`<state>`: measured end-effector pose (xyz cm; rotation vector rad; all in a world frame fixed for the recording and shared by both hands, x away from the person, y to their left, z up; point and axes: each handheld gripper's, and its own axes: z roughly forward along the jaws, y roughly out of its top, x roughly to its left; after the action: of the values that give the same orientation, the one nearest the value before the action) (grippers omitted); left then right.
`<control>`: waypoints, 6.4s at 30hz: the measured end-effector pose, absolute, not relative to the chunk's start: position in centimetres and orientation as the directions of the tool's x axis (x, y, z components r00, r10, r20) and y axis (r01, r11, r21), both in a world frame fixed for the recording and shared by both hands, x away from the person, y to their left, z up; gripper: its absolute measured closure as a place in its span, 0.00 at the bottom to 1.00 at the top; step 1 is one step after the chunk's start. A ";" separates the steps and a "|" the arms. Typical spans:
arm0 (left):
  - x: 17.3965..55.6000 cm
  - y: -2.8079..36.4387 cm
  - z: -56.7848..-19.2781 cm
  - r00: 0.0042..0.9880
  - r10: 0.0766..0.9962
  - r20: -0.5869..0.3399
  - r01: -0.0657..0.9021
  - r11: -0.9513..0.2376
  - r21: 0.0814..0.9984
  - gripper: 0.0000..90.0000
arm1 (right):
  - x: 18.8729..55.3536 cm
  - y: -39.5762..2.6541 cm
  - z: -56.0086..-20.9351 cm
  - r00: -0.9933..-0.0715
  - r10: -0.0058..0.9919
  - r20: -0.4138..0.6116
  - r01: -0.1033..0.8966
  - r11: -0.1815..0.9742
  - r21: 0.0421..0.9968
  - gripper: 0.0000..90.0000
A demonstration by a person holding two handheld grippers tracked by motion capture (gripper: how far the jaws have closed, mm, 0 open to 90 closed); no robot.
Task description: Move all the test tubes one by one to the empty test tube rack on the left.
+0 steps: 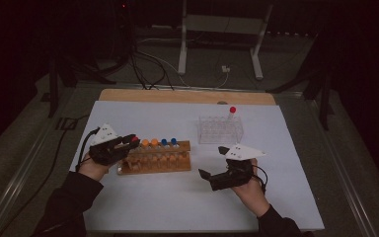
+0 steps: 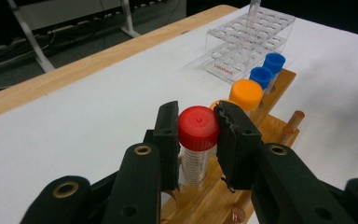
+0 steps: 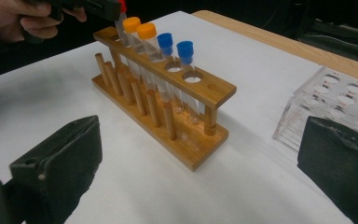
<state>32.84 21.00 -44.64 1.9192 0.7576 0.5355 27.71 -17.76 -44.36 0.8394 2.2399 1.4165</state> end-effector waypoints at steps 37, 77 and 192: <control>28.7 22.0 -44.6 0.741 0.671 0.012 0.268 -0.312 0.912 0.03 | 35.3 -23.2 -44.3 -0.614 0.788 -0.034 0.285 0.263 0.922 0.00; 28.5 22.1 -44.8 0.752 0.659 0.009 0.271 -0.322 0.907 0.03 | 45.2 -23.7 -47.3 -0.402 0.915 -0.005 0.462 0.208 0.862 0.83; 30.1 7.3 -40.4 0.919 0.386 0.079 0.101 -0.425 0.900 0.80 | 28.4 -18.5 -45.1 -0.765 0.644 0.005 0.328 0.382 0.864 0.23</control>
<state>30.10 7.34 -40.39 1.9995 0.3507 0.3312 28.42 -18.49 -45.15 0.8492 2.3147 1.3328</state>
